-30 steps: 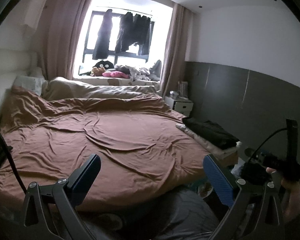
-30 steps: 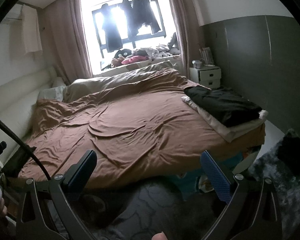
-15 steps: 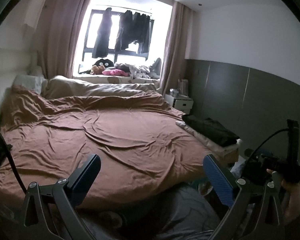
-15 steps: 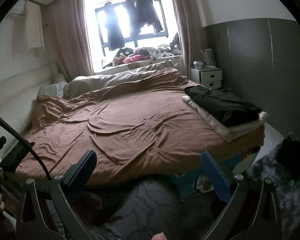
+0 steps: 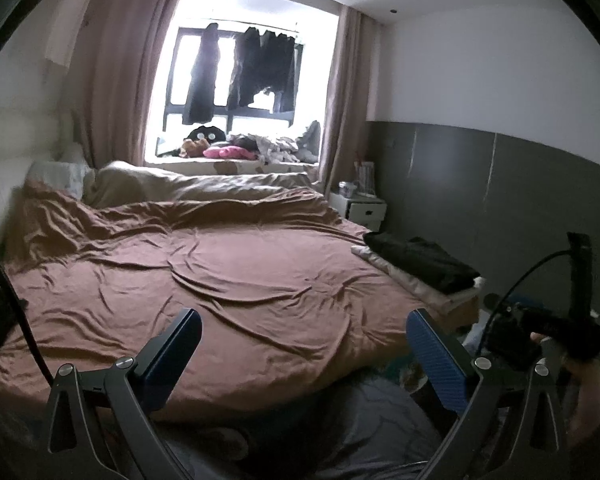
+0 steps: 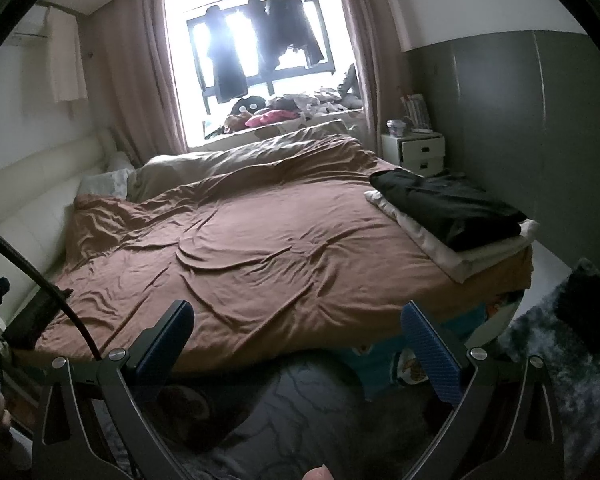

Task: Fold large clothes

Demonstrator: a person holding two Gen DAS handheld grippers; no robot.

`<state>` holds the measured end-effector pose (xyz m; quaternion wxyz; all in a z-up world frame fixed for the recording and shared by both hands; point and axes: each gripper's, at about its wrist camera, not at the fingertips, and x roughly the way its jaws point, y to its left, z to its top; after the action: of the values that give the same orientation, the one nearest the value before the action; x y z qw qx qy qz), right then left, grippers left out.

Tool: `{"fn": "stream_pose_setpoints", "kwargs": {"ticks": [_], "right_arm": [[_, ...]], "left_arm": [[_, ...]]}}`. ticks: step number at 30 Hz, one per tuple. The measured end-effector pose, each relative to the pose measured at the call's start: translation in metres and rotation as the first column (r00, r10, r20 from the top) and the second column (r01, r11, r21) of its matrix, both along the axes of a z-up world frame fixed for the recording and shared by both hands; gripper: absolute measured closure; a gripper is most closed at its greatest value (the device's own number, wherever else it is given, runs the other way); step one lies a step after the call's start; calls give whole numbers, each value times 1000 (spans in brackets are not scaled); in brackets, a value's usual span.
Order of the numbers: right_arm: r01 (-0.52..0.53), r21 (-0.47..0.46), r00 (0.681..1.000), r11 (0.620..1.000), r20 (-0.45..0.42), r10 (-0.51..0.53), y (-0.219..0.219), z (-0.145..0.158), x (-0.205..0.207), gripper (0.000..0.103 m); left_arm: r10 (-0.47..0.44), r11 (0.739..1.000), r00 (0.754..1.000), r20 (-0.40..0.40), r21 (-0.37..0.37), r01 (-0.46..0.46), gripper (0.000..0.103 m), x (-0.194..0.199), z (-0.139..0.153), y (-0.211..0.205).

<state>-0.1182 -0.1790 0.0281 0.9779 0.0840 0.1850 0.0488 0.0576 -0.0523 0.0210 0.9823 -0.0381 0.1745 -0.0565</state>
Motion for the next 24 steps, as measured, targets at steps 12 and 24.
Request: {"fn": "stream_pose_setpoints", "kwargs": {"ticks": [12, 24], "right_arm": [[0, -3, 1000, 1000, 3, 0, 1, -1, 1, 0], [-1, -5, 1000, 1000, 6, 1, 1, -3, 1, 0]], "left_arm": [[-3, 1000, 1000, -1, -7, 3, 0, 0, 1, 5], [-2, 1000, 1000, 5, -4, 2, 0, -2, -1, 4]]}}
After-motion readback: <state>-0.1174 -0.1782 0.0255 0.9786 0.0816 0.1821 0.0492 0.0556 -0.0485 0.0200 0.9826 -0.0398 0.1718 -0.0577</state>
